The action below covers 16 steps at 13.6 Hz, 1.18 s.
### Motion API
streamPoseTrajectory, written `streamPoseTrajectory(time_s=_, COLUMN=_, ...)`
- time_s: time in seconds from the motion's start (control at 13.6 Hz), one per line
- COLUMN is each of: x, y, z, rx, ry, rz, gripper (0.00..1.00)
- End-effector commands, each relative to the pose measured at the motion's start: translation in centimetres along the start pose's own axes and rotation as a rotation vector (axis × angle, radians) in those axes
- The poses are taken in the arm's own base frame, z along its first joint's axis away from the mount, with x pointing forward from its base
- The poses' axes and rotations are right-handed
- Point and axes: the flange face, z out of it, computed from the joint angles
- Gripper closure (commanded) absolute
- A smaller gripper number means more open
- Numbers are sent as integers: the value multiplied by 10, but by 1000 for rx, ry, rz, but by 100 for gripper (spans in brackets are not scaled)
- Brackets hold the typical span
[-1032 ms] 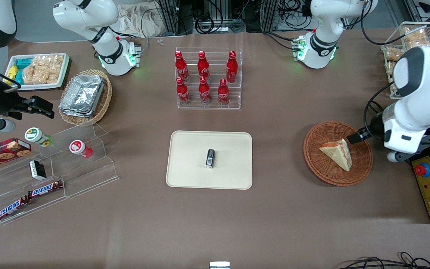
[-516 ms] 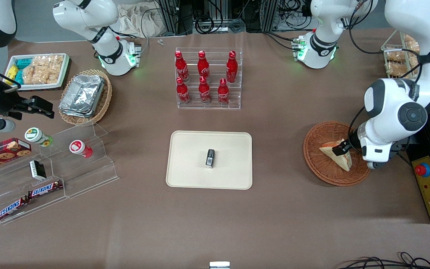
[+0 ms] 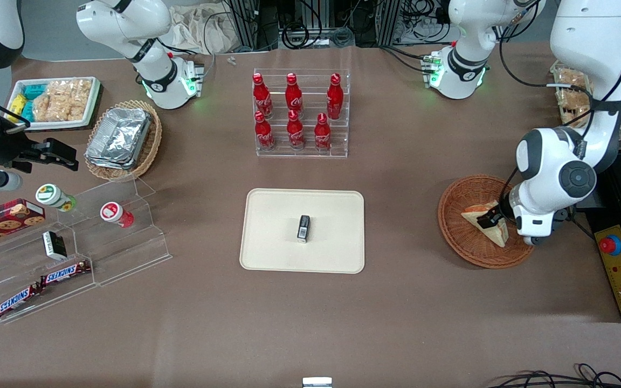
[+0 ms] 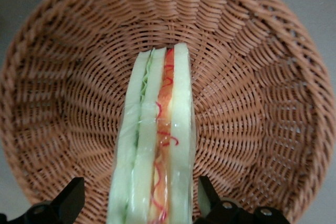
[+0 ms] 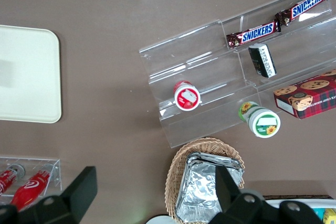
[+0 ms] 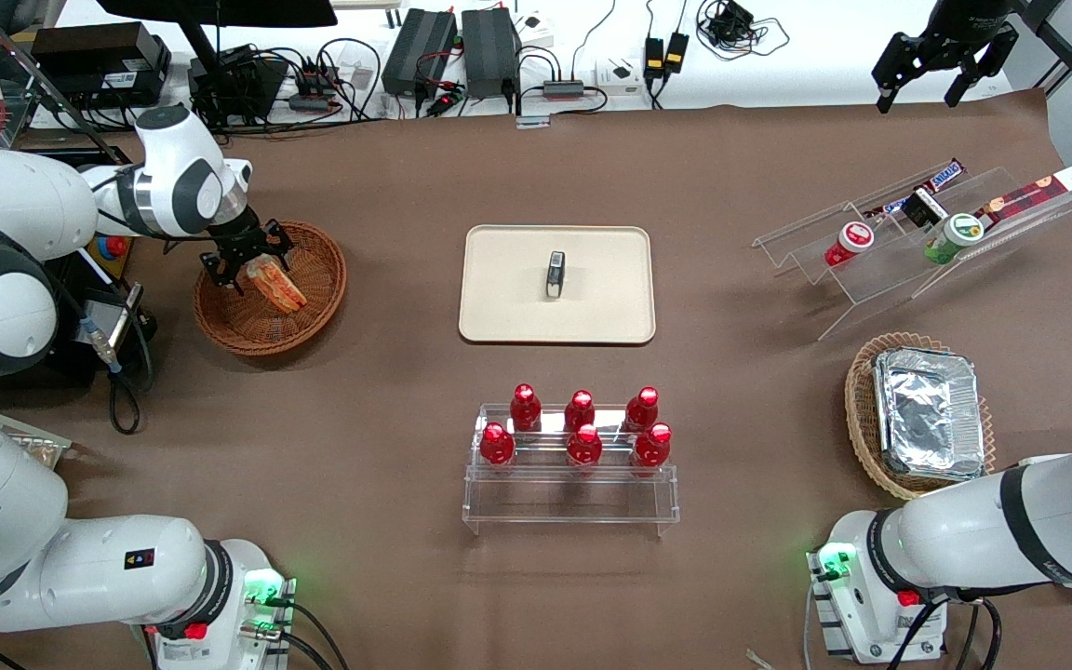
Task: Place sandwich from basket to tray
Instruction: 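Close the left gripper on the wrapped sandwich and lift it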
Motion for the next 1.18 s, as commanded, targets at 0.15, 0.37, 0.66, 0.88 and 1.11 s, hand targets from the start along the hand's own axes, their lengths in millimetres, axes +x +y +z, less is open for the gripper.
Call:
streamPoseTrajectory(time_s=0.15, x=4, y=2, z=11, rx=-7, ry=25, rz=4, gripper=83)
streamPoseTrajectory(time_s=0.37, x=6, y=4, z=-26, rx=-12, ry=45, rz=4, gripper=100)
streamPoseTrajectory(time_s=0.66, x=0, y=35, z=-132, rx=60, ry=-17, rz=46, gripper=100)
streamPoseTrajectory(time_s=0.88, x=-36, y=78, z=-192, rx=78, ry=-52, rz=135, gripper=100)
streamPoseTrajectory(time_s=1.11, x=-92, y=125, z=-221, rx=34, ry=-45, rz=262, gripper=100)
